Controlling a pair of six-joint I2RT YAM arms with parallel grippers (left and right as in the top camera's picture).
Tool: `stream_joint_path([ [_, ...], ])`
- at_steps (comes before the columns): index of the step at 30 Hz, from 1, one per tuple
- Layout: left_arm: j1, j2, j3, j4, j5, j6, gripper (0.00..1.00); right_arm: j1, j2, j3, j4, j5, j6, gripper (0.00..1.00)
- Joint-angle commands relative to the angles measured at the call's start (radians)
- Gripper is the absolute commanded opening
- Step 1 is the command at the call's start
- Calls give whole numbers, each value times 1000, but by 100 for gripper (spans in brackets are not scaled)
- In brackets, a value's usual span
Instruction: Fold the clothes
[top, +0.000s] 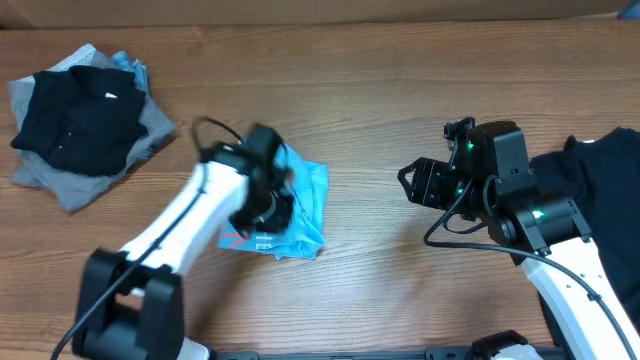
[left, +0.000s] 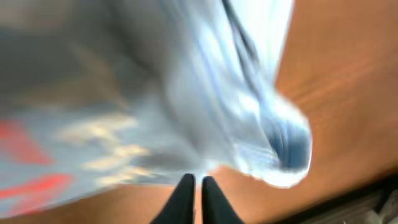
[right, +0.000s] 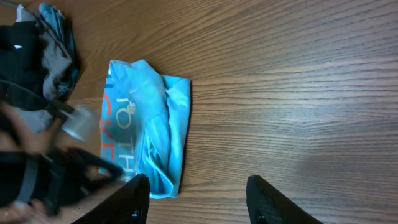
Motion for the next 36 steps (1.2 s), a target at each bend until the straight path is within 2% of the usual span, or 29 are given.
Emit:
stream_joint_path([
  [1,92,-48,57,65,-114,-25,11,-3,-5,8,6,10,-7,54],
  [5,167,-13,53,183,-117,-82,5,-3,-5,8,7,10,-7,53],
  [10,187,77,53,218,-117,-98,4,-3,-5,8,-4,10,-7,54],
  [15,182,179,53,293,-9,-98,4,-3,-5,8,0,10,-7,54],
  [19,174,232,53,357,42,-146,4,-3,-5,8,-3,10,-7,54],
  [22,159,246,53,405,112,-157,4,-3,-5,8,-4,10,-7,54],
  [26,120,245,53,519,329,-193,4,-3,-5,8,1,10,-7,54],
  [36,-60,244,54,543,352,-206,4,-3,-5,8,0,11,-8,54],
])
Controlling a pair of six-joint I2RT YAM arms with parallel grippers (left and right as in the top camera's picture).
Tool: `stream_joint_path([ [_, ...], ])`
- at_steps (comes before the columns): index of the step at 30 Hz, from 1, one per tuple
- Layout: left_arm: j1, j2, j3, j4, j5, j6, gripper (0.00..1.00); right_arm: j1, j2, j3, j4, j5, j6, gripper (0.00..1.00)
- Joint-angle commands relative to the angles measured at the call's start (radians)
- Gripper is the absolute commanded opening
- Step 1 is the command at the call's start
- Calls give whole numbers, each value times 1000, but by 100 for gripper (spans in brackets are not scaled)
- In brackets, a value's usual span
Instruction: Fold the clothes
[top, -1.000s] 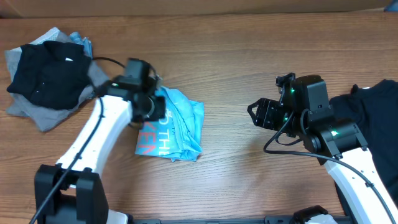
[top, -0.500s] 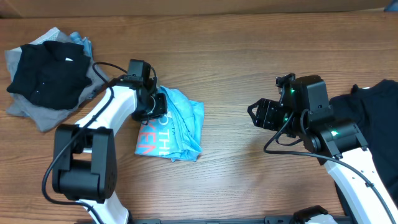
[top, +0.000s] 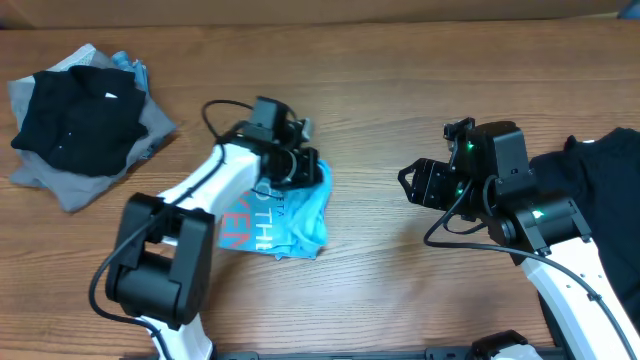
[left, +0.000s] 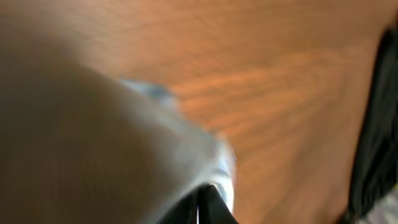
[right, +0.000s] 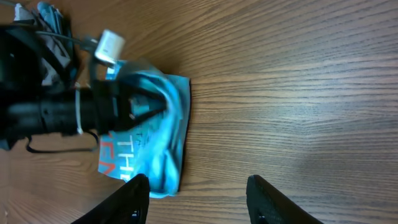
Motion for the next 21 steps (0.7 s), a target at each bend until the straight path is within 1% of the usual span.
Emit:
stream_joint_path([
  [1,-42,1,9,-15,48,-23,4,-4,-5,8,5,11,-7,54],
  [5,-14,-33,29,-46,47,-19,4,-4,-5,8,3,11,-7,54],
  [9,39,-98,71,-116,31,19,4,-4,-4,8,5,11,-7,55],
  [12,76,-154,89,-169,-32,44,6,-4,5,8,13,10,-7,62],
  [16,111,-217,90,-229,-150,52,10,-2,32,8,13,5,-7,63],
  [18,114,-221,90,-257,-231,60,9,-1,56,6,28,-29,-7,62],
  [21,114,-215,89,-319,-310,59,5,19,105,6,88,-110,-7,54],
])
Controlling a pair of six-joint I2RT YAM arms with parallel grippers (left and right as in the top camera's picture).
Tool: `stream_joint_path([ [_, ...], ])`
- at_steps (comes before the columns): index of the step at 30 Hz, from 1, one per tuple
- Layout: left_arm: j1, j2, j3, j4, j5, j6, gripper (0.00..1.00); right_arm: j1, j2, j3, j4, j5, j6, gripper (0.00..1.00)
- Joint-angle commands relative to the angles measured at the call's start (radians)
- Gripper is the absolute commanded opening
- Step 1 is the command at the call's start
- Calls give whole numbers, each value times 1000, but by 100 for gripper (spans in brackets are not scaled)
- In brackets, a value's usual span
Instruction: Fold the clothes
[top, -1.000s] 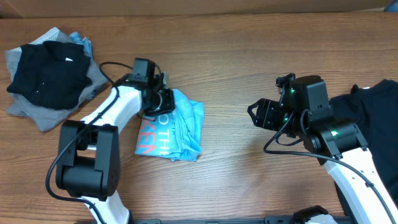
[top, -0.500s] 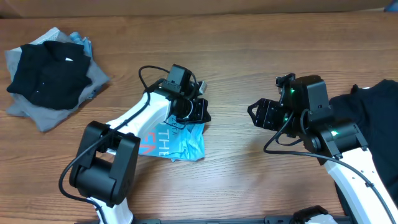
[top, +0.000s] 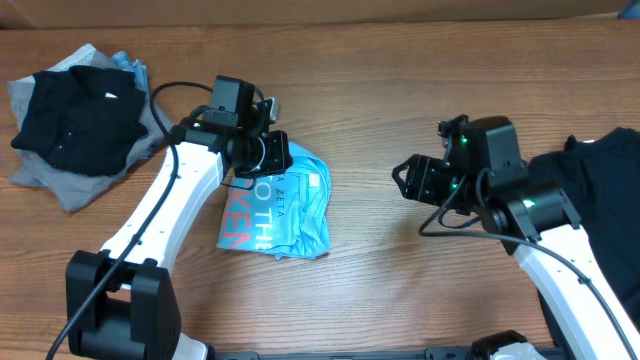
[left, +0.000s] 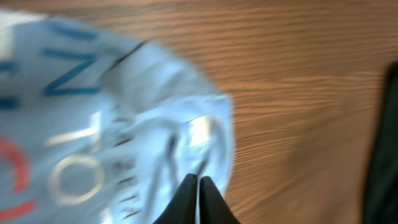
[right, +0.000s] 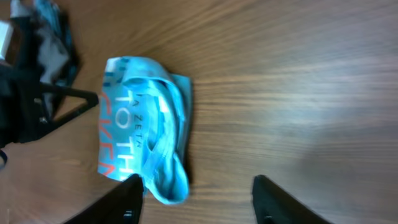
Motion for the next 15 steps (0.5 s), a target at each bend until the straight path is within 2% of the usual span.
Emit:
stream_joint_path([
  [1,0,2,6,-45,-146,29,5,30,61,6,54,-92,-5,52],
  [8,0,41,6,-18,-339,-28,4,80,117,6,80,-98,-5,56],
  [15,-5,167,6,134,-311,-45,4,80,99,6,34,-97,-5,56],
])
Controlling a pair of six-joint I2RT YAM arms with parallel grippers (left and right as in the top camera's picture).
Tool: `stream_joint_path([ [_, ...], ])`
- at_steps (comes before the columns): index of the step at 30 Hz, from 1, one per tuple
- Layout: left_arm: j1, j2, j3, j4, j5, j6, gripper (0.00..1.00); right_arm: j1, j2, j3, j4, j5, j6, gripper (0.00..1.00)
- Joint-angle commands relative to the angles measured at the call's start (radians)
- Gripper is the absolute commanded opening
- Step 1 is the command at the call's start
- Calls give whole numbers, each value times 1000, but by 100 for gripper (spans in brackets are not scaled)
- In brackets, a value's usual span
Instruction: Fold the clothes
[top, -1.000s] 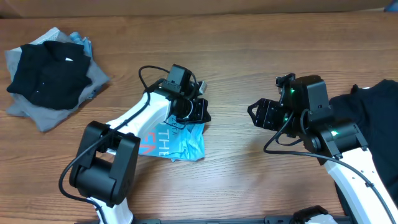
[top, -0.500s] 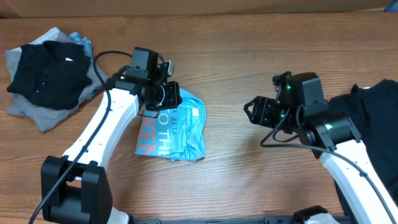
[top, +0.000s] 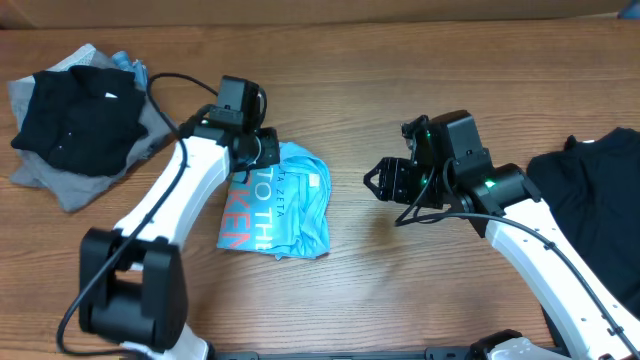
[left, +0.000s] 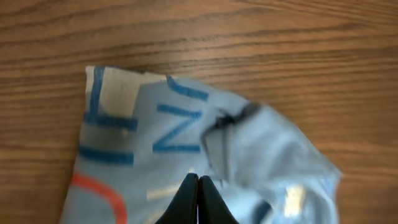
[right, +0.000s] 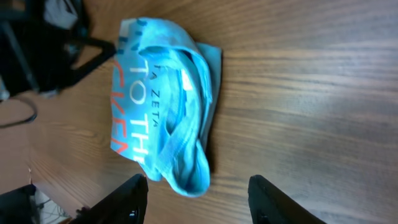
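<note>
A light-blue T-shirt (top: 285, 215) with red and blue lettering lies bunched and partly folded on the wooden table (top: 400, 80), left of centre. My left gripper (top: 266, 152) hangs over the shirt's far-left corner. Its fingers (left: 198, 186) are shut tip to tip, with the cloth (left: 155, 124) below them and nothing seen held. My right gripper (top: 375, 183) is a little to the right of the shirt, open wide (right: 202, 199), and the shirt (right: 155, 93) lies ahead of it.
A pile of dark and grey clothes (top: 75, 120) sits at the far-left corner. A black garment (top: 590, 200) lies at the right edge under my right arm. The left arm's dark body (right: 50, 43) shows beside the shirt.
My right gripper has moved left, closer to the blue shirt, and is still open. My left gripper has shifted slightly over the shirt's far-left corner and stays shut. The shirt lies unchanged.
My left gripper, shut, was first low over the middle of the blue shirt, then at its far-right corner, then at its far-left edge, where it stays. The shirt's outline has hardly changed. My right arm stayed still with its gripper open until it came nearer just now.
</note>
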Motion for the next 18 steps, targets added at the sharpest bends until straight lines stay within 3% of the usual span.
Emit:
stream_joint_path([
  [1,-5,91,7,21,-12,-34,4,3,-28,6,-15,-9,-8,56],
  [9,-42,153,8,189,270,-32,4,3,-28,6,-31,-6,-34,56],
  [14,-114,145,10,295,356,-59,4,3,-28,6,-31,2,-53,56],
  [18,-166,145,10,285,370,-52,4,2,-28,6,-31,2,-52,56],
])
